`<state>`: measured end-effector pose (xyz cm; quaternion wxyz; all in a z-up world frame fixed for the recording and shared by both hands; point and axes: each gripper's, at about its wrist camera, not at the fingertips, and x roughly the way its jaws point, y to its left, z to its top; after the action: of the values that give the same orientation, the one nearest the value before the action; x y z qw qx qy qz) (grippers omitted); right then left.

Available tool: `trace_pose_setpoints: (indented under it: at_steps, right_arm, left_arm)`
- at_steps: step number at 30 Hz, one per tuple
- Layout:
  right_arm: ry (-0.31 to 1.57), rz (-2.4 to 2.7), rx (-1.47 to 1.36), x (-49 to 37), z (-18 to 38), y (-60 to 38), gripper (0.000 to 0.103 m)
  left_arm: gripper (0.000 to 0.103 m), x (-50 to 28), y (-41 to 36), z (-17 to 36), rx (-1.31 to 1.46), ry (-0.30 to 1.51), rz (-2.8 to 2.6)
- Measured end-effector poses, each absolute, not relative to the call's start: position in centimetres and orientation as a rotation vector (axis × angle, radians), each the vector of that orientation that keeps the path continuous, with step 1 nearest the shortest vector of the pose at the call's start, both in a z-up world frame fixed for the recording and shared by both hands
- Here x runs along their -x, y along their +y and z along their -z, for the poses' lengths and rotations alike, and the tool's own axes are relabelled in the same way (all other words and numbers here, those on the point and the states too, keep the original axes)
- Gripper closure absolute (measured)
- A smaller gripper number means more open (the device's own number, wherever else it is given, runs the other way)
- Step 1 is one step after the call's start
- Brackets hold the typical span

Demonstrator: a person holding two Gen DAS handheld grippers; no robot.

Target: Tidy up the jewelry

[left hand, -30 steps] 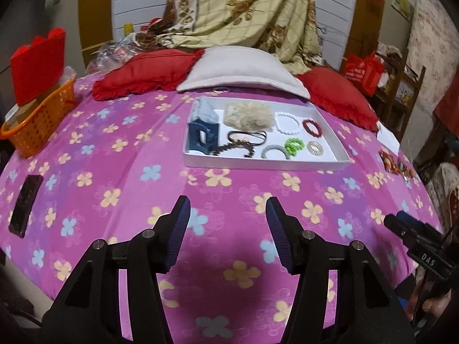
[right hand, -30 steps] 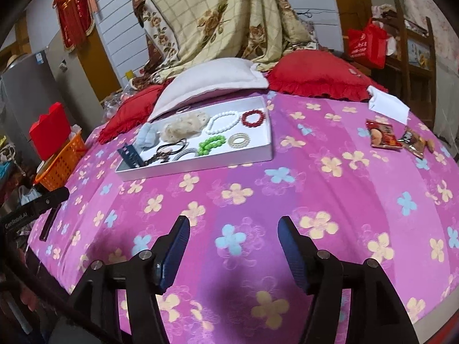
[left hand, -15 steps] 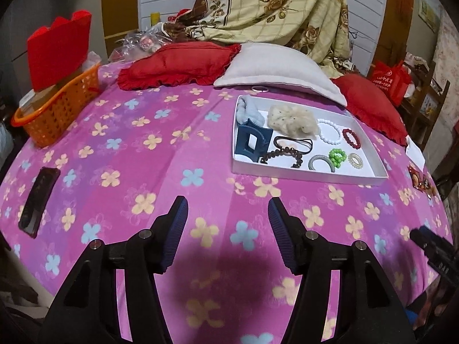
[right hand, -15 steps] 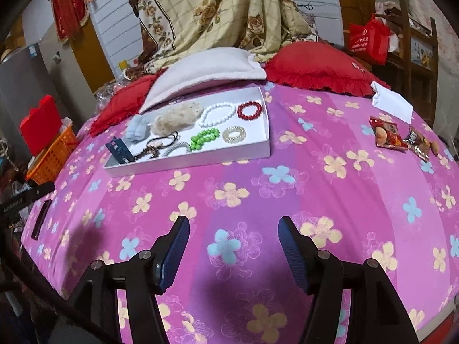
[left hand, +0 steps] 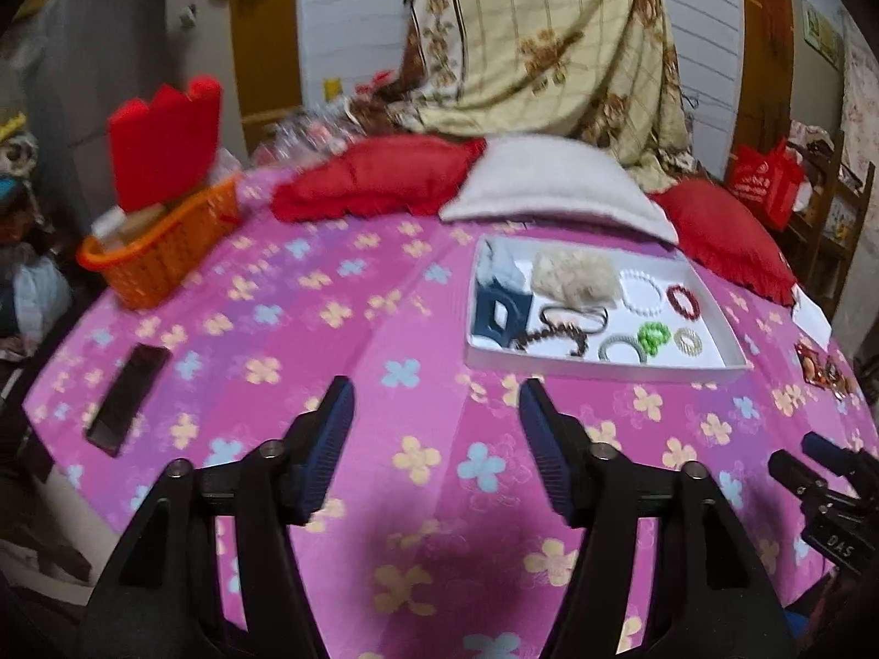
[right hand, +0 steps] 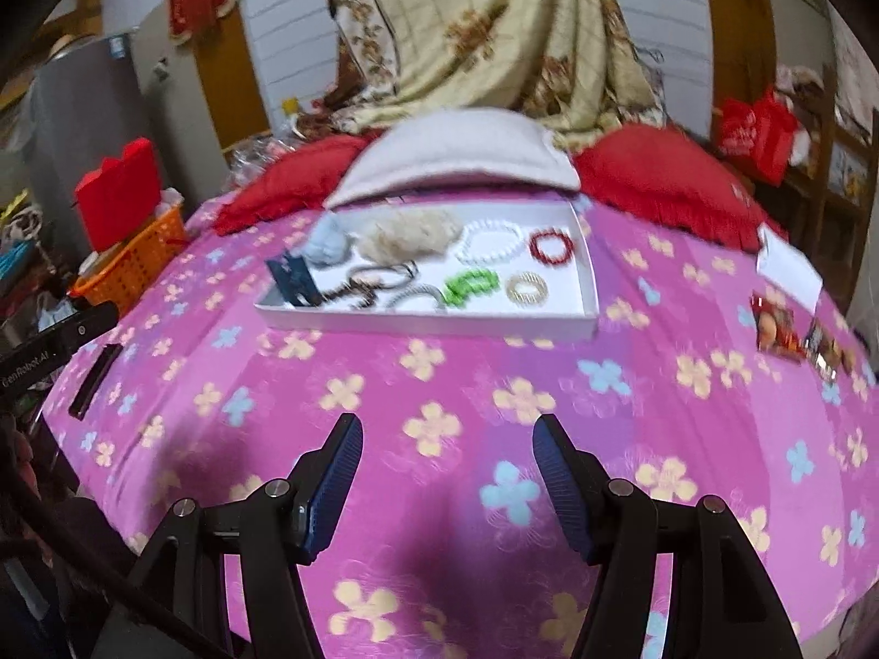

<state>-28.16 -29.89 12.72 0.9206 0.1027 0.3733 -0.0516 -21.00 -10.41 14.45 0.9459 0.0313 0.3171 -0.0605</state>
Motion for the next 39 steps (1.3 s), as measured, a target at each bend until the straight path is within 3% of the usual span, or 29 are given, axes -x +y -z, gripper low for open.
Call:
trace_pose_setpoints:
  at_steps: [5,16,19,20,21,34,39]
  right_arm:
    - [0.685,0.099,-0.180,29.8,-15.3,-28.6,0.027]
    - [0.629,0.116,-0.220,33.2,-15.7,-27.7,0.026]
    - [0.618,0.118,-0.229,34.1,-15.7,-27.6,0.026]
    - [0.613,0.119,-0.227,34.4,-15.7,-27.5,0.026]
    - [0.607,0.120,-0.225,34.7,-15.7,-27.3,0.026]
    - [0.559,0.127,-0.194,37.4,-16.2,-25.9,0.026]
    - [0.538,0.142,-0.178,37.9,-16.6,-25.7,0.022]
  left_arm:
    - [0.025,23.8,-10.5,-16.5,-0.096,0.542,0.071]
    - [0.024,28.9,-11.2,-18.5,-0.145,0.408,0.036]
    - [0.011,30.9,-10.9,-19.1,-0.135,0.336,-0.007]
    - [0.001,31.5,-10.8,-19.3,-0.129,0.312,-0.012]
    - [0.000,32.1,-10.7,-19.5,-0.120,0.290,-0.010]
    - [0.000,36.4,-11.9,-19.1,-0.123,0.252,0.024]
    - [0.000,36.4,-11.9,-18.5,-0.107,0.318,0.057]
